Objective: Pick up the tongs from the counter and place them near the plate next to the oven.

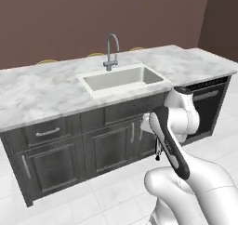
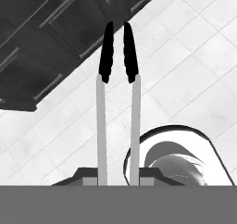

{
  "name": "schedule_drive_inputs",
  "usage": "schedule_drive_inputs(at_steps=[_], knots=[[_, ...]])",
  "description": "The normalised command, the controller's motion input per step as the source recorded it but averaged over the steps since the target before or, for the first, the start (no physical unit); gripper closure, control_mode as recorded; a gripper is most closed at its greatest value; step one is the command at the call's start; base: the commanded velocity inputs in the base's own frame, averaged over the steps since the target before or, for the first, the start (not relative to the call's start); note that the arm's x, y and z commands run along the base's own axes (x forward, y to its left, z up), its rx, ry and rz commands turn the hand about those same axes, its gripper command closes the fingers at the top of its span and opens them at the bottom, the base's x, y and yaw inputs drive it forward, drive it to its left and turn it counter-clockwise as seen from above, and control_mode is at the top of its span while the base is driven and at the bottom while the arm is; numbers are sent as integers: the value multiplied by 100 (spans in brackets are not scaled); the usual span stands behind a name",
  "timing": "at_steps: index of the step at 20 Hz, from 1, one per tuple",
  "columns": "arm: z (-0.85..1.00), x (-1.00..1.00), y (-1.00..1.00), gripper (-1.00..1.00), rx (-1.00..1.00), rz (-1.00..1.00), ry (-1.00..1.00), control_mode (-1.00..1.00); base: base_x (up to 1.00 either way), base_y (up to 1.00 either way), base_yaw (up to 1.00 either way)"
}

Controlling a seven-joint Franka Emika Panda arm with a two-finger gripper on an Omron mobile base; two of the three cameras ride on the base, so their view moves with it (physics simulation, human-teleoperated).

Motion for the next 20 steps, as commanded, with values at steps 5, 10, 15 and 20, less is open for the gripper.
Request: schedule_drive_inputs(at_steps=[5,10,15,20], knots=[[0,0,0,100,0,0,0,100,5,-13,-77],[0,0,0,100,0,0,0,100,6,-13,-77],[0,0,0,100,0,0,0,100,6,-13,-77],[0,0,0,100,0,0,0,100,16,-15,-68]])
